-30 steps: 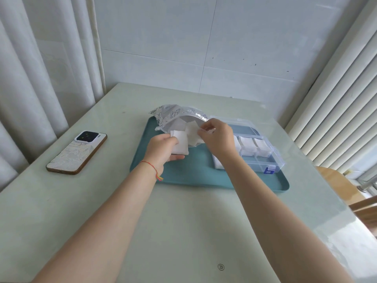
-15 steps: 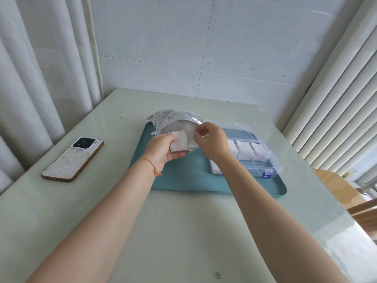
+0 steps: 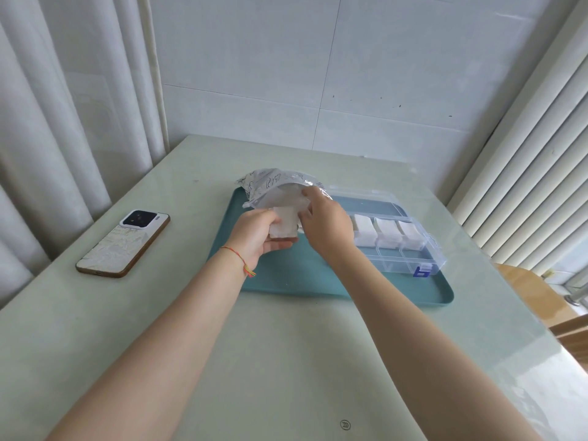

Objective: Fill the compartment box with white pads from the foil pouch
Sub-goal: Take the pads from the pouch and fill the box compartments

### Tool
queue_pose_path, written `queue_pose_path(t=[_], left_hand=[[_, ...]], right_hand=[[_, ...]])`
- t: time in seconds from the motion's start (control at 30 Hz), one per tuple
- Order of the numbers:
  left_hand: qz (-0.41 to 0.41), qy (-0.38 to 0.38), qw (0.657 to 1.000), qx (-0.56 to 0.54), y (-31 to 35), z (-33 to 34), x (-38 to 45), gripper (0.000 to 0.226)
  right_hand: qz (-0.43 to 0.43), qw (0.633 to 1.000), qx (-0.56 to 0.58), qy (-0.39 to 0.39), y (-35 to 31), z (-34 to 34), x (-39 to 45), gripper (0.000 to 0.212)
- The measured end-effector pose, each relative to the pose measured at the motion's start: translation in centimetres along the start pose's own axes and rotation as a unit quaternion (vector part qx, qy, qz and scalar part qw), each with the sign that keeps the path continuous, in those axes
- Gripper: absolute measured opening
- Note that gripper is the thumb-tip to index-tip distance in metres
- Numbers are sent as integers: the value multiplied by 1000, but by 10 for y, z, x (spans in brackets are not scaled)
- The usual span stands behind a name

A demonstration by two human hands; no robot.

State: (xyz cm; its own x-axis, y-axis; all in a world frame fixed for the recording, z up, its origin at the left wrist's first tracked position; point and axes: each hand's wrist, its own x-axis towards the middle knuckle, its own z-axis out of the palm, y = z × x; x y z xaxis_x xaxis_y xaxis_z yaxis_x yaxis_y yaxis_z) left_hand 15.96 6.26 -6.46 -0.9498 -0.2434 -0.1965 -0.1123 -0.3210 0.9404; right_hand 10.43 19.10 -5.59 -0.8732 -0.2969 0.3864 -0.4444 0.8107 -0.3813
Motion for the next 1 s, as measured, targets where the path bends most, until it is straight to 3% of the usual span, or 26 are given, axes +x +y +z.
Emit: queue_pose_path(t=[0.1,0.17,0.23,0.3,0.37,0.47,0.57,0.67,0.87,1.0], left_hand=[[6,2,1000,1,1,-1,-3,30],[11,12,1000,0,3,-2,-6,26],[13,31,999,6,4,-4,-8,22],[15,51,998,18,4,-8,-7,21],[13,62,998,28,4,-11,-7,21],[10,62,998,29,3,-15,-7,17],[6,54,998,26,2,-14,-9,17],[5,55,998,26,1,-11,-10,17],[3,62,998,29,-1,-4,-13,20],[5,28,999,33,-3,10,-19,28]], right_hand=[[-70,991,-101,50,-2,2,-1,26],[-96,982,-148,58,-1,7,0,30],[-115,978,-165,64,-3,8,1,35],[-130,978,-149,70,-3,9,1,24],[-99,990,-84,47,-1,7,2,9],[-16,995,102,14,3,-2,-1,10],[88,956,277,-39,6,-16,-2,10],[143,909,382,-84,15,-29,-6,6],[159,842,497,-135,39,-52,-11,4],[164,807,544,-162,48,-64,-19,4]])
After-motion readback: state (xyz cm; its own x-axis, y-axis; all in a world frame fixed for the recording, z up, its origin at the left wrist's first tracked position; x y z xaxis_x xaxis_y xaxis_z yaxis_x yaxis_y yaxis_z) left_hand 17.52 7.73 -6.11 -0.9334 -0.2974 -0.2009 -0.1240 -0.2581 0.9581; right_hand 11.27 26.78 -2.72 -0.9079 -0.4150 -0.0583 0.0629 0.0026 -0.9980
